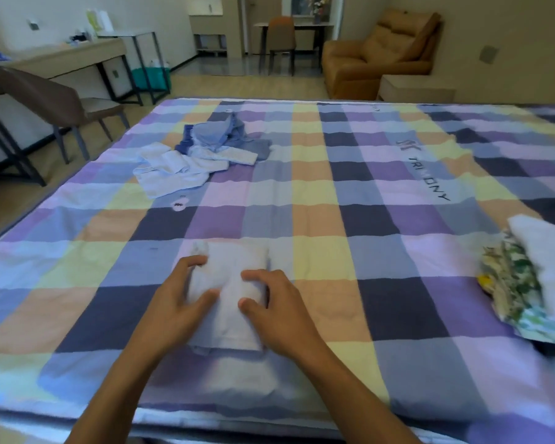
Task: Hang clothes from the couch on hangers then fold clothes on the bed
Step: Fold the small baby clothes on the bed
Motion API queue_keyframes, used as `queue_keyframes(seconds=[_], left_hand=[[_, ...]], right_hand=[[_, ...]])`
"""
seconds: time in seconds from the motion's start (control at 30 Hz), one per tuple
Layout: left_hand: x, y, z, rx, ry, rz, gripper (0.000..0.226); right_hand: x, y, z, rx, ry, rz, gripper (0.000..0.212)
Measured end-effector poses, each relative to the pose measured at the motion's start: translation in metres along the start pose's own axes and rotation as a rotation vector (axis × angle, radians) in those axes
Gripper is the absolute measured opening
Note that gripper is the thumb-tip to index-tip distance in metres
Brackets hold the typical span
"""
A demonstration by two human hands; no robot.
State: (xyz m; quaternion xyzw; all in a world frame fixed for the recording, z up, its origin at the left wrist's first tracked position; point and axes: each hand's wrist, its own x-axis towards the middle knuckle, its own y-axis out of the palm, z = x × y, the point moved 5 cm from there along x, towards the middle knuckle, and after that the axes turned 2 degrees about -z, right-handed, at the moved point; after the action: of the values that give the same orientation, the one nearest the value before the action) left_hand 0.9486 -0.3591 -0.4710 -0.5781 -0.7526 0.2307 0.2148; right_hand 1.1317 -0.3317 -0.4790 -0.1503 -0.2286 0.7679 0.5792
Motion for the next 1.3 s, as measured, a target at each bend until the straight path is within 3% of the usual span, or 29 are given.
queue_keyframes(seconds=[0.17, 0.43, 0.6, 0.67, 0.77, 0.83, 0.9, 0.93, 1.0, 1.13, 1.23, 1.3], left_hand=[[-0.017, 0.054, -0.045, -0.455, -0.032, 0.074, 0.039], [-0.034, 0.198, -0.256, -0.636, 0.329, 0.323, 0.043], [-0.030, 0.278, -0.349, -0.515, 0.478, 0.513, 0.037], [-0.025, 0.311, -0.349, -0.235, 0.536, 0.529, 0.039], [-0.024, 0.338, -0.332, 0.228, 0.574, 0.560, 0.052], [-0.024, 0.331, -0.334, 0.328, 0.620, 0.424, 0.062], [-0.026, 0.316, -0.353, 0.359, 0.800, 0.206, 0.073], [-0.025, 0.314, -0.363, 0.344, 0.893, 0.176, 0.077], [-0.019, 0.321, -0.371, 0.334, 0.993, 0.322, 0.083], [-0.014, 0.356, -0.330, 0.296, 0.824, 0.661, 0.088], [-0.019, 0.358, -0.298, 0.167, 0.722, 0.649, 0.097], [-0.016, 0.342, -0.298, 0.103, 0.720, 0.584, 0.112]], right_hand=[[-0.024, -0.073, -0.019, 0.158, -0.002, -0.153, 0.045], [-0.108, -0.315, -0.031, -0.097, -0.081, -0.619, 0.048], [-0.129, -0.430, -0.073, -0.330, 0.099, -0.795, 0.043], [-0.125, -0.438, -0.111, -0.450, 0.207, -0.699, 0.042], [-0.122, -0.420, -0.161, -0.593, 0.445, -0.396, 0.047], [-0.123, -0.421, -0.164, -0.622, 0.417, -0.423, 0.045], [-0.121, -0.428, -0.148, -0.633, 0.259, -0.539, 0.042], [-0.119, -0.430, -0.140, -0.613, 0.183, -0.577, 0.044], [-0.113, -0.428, -0.137, -0.553, 0.131, -0.548, 0.052], [-0.107, -0.392, -0.178, -0.565, 0.315, -0.336, 0.072], [-0.104, -0.380, -0.193, -0.659, 0.310, -0.363, 0.111], [-0.090, -0.384, -0.170, -0.767, 0.285, -0.379, 0.118]])
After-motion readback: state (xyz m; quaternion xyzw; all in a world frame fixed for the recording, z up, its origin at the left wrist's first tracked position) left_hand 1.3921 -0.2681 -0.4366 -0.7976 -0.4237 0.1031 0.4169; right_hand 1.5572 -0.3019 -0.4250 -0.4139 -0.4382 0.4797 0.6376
